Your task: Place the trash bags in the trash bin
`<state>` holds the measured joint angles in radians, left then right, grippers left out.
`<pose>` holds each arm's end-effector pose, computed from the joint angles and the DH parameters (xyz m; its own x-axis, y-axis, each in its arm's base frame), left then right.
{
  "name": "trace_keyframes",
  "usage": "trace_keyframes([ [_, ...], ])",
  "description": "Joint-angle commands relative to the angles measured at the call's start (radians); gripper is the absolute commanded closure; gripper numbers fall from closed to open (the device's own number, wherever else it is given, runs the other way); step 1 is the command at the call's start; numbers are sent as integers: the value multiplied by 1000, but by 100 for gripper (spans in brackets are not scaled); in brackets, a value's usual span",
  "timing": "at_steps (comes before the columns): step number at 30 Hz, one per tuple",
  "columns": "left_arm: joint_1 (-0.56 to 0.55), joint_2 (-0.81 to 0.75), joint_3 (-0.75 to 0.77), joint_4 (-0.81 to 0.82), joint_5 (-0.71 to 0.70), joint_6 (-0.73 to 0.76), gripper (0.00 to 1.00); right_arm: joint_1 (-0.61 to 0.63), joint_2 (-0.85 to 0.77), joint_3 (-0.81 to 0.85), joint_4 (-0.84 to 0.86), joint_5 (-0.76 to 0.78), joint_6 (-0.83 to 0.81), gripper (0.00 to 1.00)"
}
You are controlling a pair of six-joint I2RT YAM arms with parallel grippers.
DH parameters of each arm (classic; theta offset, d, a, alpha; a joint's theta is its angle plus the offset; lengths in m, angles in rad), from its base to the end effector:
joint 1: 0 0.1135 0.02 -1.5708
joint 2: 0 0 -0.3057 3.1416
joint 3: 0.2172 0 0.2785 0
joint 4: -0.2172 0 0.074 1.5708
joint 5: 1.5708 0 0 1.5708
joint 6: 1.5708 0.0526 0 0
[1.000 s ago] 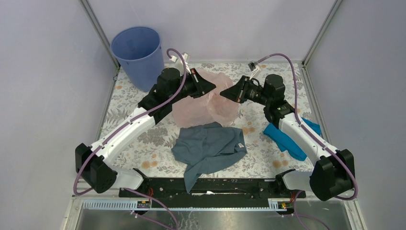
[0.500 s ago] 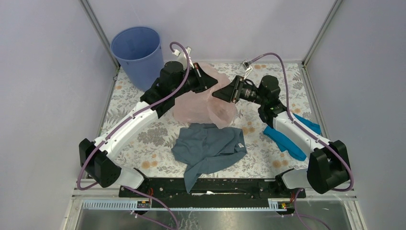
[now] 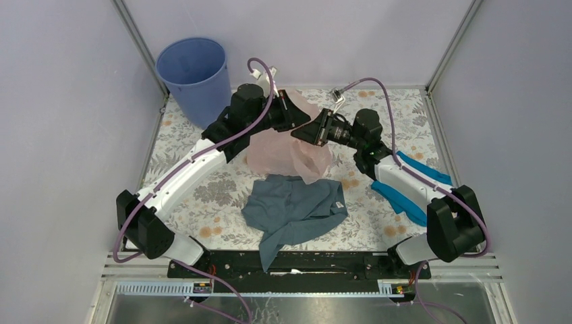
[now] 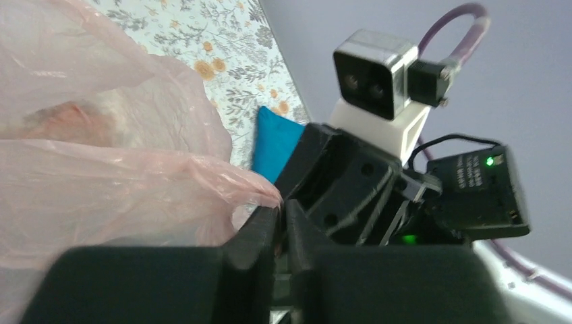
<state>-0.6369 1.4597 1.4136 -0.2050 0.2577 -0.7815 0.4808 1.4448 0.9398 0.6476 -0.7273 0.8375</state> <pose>0.2987 -0.2377 0.4337 -0.6866 -0.3392 -0.6430 0.4084 0.5517 -0.7272 0.3037 0.1979 0.3538 -0.6059 0.3099 -0.7327 -0.7154 0.1907 0.6722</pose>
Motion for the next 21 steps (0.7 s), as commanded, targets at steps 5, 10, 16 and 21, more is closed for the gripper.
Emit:
trace_keyframes([
  [5,93,-60,156,-172,33,179,29,9,-80,-9,-35,277,-125,100],
  [10,281,-97,222,-328,-145,352,1,7,-197,-43,-209,462,-243,100],
  [16,358,64,387,-359,-534,446,1,7,-380,-71,-366,628,-339,100],
  [21,408,272,584,-324,-621,482,1,7,-494,-49,-474,673,-404,100],
])
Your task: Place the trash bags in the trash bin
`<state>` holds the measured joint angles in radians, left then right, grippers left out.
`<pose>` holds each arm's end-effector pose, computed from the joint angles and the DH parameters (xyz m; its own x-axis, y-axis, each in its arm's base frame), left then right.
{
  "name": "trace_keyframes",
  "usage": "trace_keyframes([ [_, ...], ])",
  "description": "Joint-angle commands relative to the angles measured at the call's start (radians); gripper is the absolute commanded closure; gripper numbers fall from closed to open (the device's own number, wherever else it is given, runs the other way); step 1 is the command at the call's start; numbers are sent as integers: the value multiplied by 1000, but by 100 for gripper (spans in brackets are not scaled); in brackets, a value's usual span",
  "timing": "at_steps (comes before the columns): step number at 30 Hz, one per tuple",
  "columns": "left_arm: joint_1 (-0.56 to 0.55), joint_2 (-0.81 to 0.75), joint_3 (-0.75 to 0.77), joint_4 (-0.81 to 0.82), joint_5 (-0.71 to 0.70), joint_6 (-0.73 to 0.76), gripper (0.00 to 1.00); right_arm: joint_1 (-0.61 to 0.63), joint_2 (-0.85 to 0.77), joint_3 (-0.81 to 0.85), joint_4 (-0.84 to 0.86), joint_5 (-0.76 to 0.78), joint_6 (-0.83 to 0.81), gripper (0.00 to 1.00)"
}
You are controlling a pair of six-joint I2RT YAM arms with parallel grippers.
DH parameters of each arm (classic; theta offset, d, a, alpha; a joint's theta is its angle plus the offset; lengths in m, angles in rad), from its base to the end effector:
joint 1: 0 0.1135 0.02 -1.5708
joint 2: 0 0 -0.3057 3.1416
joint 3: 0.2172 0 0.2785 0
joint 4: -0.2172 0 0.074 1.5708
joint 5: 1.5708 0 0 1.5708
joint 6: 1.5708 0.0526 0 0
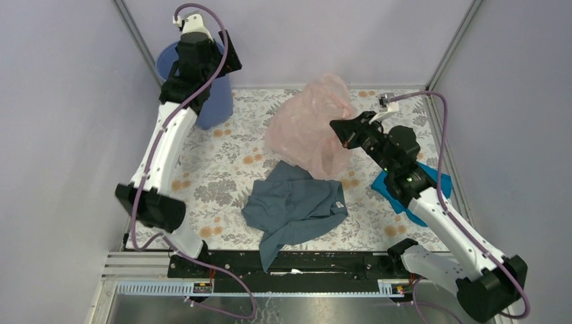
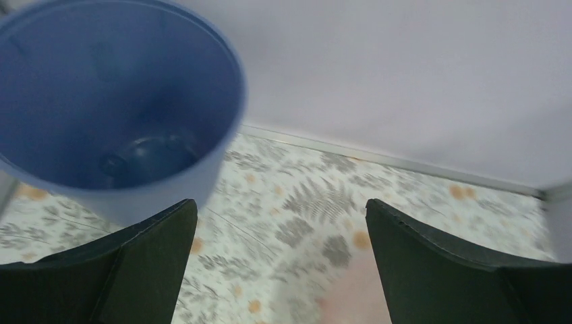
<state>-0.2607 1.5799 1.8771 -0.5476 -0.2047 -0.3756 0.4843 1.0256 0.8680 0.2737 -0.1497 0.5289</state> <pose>0.3765 -0.0894 0.5251 -0.2455 -0.3062 -0.9198 -0.0300 0.9507 -0.3085 0.2306 0.1302 0.4061 -0.2099 0.4533 -0.8663 -0.5624 0.6688 0.4863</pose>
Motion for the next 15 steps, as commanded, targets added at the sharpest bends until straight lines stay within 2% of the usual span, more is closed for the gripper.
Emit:
trace_keyframes([
  [1,34,193,156,27,-177,104,1,4,-99,27,-122,103,-105,100],
  [5,43,343,285,47,-213,204,1,4,-165,17,-172,136,-132,100],
  [9,44,407,286,129,-235,266,3,4,-195,8,-206,144,-151,100],
  [15,44,454,266,150,-291,310,20,4,-190,23,-227,122,-166,100],
])
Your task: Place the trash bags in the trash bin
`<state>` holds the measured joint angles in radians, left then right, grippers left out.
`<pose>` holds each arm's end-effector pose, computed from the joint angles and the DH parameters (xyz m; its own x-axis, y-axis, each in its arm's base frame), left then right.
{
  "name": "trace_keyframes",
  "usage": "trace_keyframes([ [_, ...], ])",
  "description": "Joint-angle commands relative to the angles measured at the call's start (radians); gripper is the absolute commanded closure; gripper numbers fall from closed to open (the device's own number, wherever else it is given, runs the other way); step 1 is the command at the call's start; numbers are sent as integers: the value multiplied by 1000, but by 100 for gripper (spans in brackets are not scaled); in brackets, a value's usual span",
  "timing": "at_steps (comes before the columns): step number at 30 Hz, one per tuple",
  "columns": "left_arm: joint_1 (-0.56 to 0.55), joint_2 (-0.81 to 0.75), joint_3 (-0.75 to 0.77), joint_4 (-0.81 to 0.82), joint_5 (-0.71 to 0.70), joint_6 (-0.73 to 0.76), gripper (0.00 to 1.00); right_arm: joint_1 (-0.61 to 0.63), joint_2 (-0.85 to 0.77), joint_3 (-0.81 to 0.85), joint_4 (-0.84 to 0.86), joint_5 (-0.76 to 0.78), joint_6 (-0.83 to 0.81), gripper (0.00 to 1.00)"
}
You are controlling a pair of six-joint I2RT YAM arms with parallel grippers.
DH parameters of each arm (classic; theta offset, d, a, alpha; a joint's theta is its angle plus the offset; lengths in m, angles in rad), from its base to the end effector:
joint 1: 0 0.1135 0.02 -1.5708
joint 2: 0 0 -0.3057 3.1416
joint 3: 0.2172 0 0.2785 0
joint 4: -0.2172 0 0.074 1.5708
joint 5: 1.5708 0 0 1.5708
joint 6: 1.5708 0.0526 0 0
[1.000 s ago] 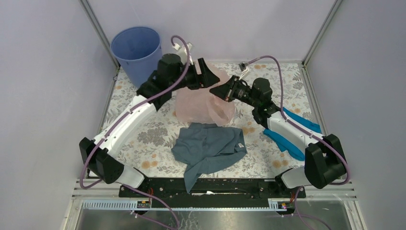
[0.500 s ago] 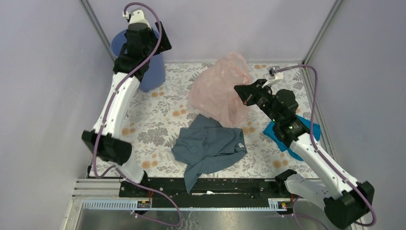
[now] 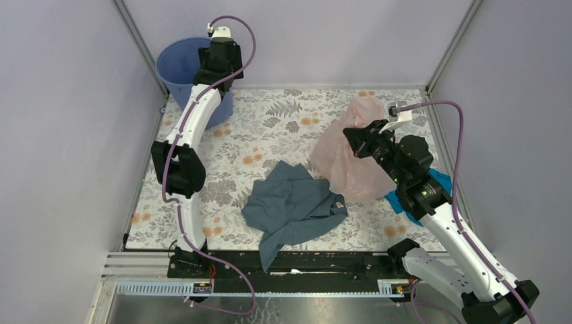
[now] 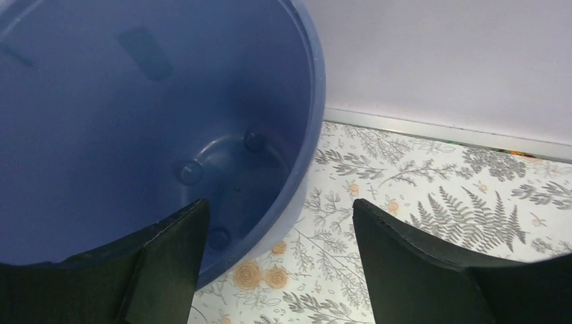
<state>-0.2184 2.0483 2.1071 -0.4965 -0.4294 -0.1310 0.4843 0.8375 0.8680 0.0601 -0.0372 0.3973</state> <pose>0.5307 -0.0954 0.4093 -0.3879 -0.0356 -0.9210 -0.2237 0.9730 0.0566 0.1862 0.1002 0.4204 -0.1189 0.3744 -0.9196 -0.4902 0.7833 0.3822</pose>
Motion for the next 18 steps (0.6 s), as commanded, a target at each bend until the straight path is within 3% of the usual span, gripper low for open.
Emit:
trace_keyframes([
  [1,2,-13,26,107,-68,76,22,4,-1,22,-10,5,-35,100],
  [4,2,-12,5,112,-59,100,35,4,4,19,-3,-2,-28,100],
  [12,-2,-29,-66,155,-71,171,44,4,25,31,26,-40,-2,100],
  [18,-2,-18,-65,146,-54,176,60,4,-8,38,8,-19,-10,100],
])
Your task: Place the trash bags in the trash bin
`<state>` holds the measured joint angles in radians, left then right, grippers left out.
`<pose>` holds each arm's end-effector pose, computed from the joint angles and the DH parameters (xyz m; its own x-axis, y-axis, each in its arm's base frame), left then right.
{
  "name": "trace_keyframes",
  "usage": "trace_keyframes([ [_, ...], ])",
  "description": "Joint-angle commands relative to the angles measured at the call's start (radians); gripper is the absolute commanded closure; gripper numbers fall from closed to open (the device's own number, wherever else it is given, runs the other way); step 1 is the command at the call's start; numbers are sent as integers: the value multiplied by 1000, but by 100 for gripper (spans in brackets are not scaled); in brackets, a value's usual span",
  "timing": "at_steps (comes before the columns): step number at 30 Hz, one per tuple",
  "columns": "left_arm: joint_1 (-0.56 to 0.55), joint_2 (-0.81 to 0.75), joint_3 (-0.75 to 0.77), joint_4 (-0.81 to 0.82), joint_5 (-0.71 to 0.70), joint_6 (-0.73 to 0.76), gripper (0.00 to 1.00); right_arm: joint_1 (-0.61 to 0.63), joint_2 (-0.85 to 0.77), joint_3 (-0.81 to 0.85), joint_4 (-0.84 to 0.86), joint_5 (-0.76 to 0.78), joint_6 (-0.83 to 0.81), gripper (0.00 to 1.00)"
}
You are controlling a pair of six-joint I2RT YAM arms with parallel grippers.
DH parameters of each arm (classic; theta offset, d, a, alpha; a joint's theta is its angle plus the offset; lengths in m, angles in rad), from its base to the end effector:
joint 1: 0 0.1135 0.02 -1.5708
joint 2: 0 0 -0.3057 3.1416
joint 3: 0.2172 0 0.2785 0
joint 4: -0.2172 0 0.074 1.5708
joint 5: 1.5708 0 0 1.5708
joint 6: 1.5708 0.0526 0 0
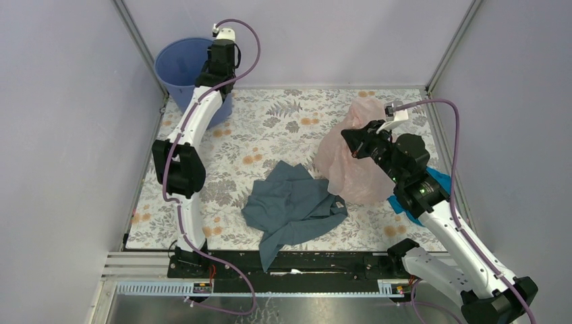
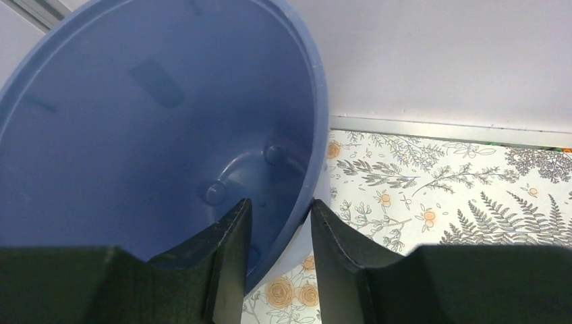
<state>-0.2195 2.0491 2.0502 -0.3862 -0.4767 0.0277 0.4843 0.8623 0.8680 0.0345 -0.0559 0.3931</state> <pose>0.5367 -0.0950 0.3999 -0.3726 0.1084 -0.9216 -0.2113 0.9572 0.1980 0.1925 0.1046 0.4123 -0.1641 0.3458 -0.9238 -0.4887 0.7850 0.3807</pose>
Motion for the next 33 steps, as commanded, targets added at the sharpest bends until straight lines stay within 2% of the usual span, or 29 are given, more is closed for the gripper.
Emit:
trace_keyframes([
  [1,-1,-22,-10,34,-4,18,61,4,-38,35,32,3,-8,100],
  [8,-11,-51,-30,29,8,9,78,4,-45,40,21,-1,-9,100],
  [16,-60,-87,-20,27,27,6,91,4,-62,31,26,-5,8,100],
  [19,-87,-101,-22,28,36,1,100,4,-71,30,22,-2,8,100],
  [33,-325,-187,-86,-32,16,-52,100,4,-141,-17,41,7,29,100],
])
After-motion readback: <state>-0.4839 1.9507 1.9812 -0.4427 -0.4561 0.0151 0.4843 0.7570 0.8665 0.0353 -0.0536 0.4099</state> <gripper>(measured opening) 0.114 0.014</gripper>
